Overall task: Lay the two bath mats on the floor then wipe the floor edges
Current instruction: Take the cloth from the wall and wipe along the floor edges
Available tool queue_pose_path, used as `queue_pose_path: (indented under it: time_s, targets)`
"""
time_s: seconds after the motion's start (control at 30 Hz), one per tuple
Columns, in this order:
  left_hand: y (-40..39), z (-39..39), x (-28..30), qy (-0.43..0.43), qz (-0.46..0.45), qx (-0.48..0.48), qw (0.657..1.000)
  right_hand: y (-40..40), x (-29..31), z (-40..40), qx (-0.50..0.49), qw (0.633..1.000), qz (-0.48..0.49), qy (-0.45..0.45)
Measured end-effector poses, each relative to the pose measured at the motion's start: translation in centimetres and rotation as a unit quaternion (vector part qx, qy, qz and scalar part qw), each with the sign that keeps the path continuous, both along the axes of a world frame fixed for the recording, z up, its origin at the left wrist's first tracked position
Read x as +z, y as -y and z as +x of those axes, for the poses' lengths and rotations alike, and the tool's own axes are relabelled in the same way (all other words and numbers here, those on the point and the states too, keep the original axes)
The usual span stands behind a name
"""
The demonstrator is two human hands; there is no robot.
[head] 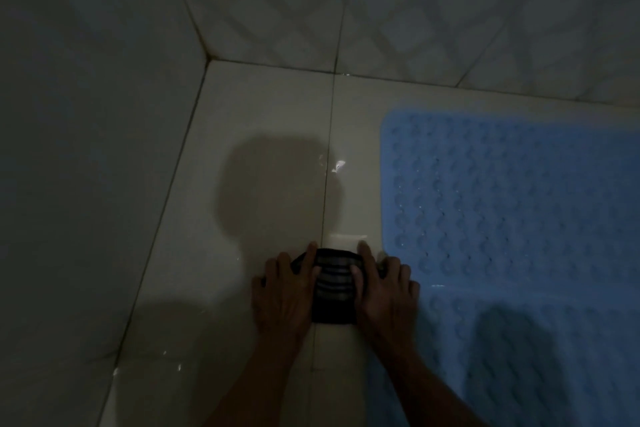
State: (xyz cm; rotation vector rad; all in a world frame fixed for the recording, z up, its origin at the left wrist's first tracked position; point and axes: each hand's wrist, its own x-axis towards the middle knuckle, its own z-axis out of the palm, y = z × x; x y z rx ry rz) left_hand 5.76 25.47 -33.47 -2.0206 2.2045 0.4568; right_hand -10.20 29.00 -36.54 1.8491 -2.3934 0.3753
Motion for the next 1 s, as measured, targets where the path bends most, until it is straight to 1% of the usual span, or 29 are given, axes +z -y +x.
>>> queue_pose_path:
  time_s: [0.1, 0.2, 0.27, 0.37, 0.47, 0.53, 0.6, 0.63, 0.73, 1.0]
  targets:
    - [1.8, -0.4, -0.1, -0.001, 0.029, -0.009, 1.0, 1.8, 0.0, -1.0, 0.014, 1.0, -0.015, -0.016]
    - [3.4, -1.3, 0.2, 0.01, 0.033, -0.012, 0.999, 3.6, 0.1, -1.9, 0.005, 1.0, 0.005, -0.003]
    - [4.8, -1.9, -0.2, 0.003, 0.028, -0.016, 0.999, 5.1, 0.0, -2.6, 0.002, 1.0, 0.019, 0.004]
    - [6.8, -2.8, -0.6, 0.002, -0.031, -0.011, 0.999, 7.8, -0.2, -3.6, 0.0, 1.0, 0.028, 0.008]
    - [9.0, -3.6, -1.4, 0.042, -0.079, -0.026, 0.996, 10.5, -0.2, -4.8, 0.018, 0.999, 0.026, 0.025]
    - [11.0, -4.5, -1.1, 0.041, -0.061, -0.025, 0.997, 12.3, -0.3, -5.8, 0.034, 0.999, 0.017, 0.027]
    - [13.0, -5.4, -0.5, 0.037, -0.029, -0.005, 0.999, 14.2, -0.4, -6.6, 0.045, 0.999, -0.007, 0.02]
    - [13.9, -5.7, -0.4, 0.038, -0.026, 0.006, 0.999, 15.1, -0.5, -6.9, 0.046, 0.999, -0.009, 0.022]
    - [16.3, -6.9, -0.5, 0.058, -0.038, 0.019, 0.997, 17.7, -0.5, -8.0, 0.054, 0.997, 0.015, 0.044]
    - [20.1, -9.1, 0.2, 0.086, -0.048, 0.036, 0.994, 21.6, -0.3, -9.1, 0.05, 0.994, 0.008, 0.1]
